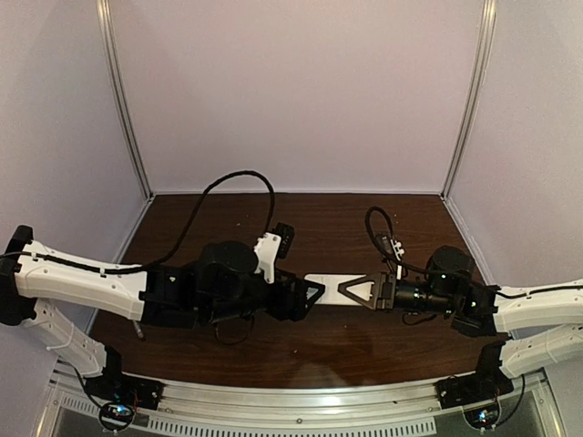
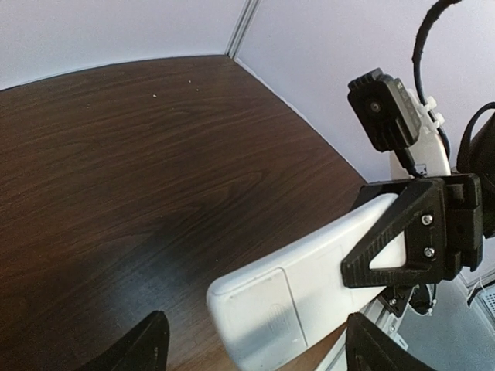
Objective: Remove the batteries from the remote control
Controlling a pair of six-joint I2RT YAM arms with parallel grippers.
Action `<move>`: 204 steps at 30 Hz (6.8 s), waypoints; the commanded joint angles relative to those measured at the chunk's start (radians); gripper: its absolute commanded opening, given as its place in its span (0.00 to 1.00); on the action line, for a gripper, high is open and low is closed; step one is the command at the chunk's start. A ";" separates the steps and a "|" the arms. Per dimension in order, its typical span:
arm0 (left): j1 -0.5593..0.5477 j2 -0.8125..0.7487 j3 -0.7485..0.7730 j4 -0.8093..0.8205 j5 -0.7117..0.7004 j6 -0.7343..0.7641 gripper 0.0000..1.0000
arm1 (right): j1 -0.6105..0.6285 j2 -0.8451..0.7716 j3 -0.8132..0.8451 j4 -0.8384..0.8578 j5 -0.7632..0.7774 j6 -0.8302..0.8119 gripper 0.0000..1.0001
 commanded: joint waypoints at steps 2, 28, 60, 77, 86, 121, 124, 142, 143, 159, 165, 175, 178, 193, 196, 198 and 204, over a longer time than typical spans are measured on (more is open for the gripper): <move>0.007 0.027 0.044 -0.015 -0.037 -0.031 0.80 | -0.004 -0.003 0.035 0.050 -0.027 0.004 0.00; 0.030 0.026 0.005 0.061 0.079 -0.066 0.64 | -0.003 -0.038 0.015 0.123 -0.067 0.024 0.00; 0.030 0.016 -0.012 0.086 0.106 -0.056 0.41 | -0.004 -0.067 0.010 0.134 -0.090 0.032 0.00; 0.031 0.016 -0.008 0.084 0.111 -0.051 0.27 | -0.004 -0.068 0.011 0.133 -0.095 0.032 0.00; 0.031 0.012 -0.005 0.076 0.114 -0.052 0.06 | -0.004 -0.075 0.012 0.129 -0.098 0.031 0.00; 0.030 0.080 0.079 0.015 0.137 -0.023 0.39 | -0.004 -0.082 0.011 0.119 -0.094 0.027 0.00; 0.031 0.075 0.076 0.005 0.124 -0.027 0.33 | -0.004 -0.090 0.011 0.114 -0.094 0.026 0.00; 0.031 0.082 0.090 -0.055 0.074 -0.034 0.28 | -0.004 -0.095 0.013 0.104 -0.089 0.021 0.00; 0.030 0.084 0.092 -0.057 0.074 -0.033 0.27 | -0.004 -0.094 0.013 0.103 -0.089 0.020 0.00; 0.029 0.119 0.140 -0.140 0.014 -0.031 0.26 | -0.004 -0.091 0.031 -0.041 0.037 -0.009 0.00; 0.029 0.158 0.176 -0.179 -0.013 -0.029 0.27 | -0.004 -0.075 0.034 -0.054 0.059 -0.013 0.00; 0.026 0.188 0.205 -0.204 -0.039 -0.027 0.08 | -0.004 -0.041 0.036 -0.048 0.081 -0.014 0.00; 0.024 0.192 0.207 -0.207 -0.042 -0.028 0.00 | -0.004 -0.030 0.035 -0.049 0.094 -0.015 0.00; 0.022 0.147 0.175 -0.210 -0.020 -0.048 0.00 | -0.004 0.027 0.043 -0.072 0.174 -0.024 0.00; 0.018 0.115 0.159 -0.207 -0.018 -0.049 0.00 | -0.004 0.031 0.046 -0.086 0.188 -0.030 0.00; 0.017 0.094 0.149 -0.216 -0.031 -0.047 0.00 | -0.004 0.032 0.048 -0.091 0.193 -0.031 0.00; 0.016 0.061 0.125 -0.359 -0.179 -0.097 0.00 | -0.004 0.028 0.050 -0.100 0.202 -0.039 0.00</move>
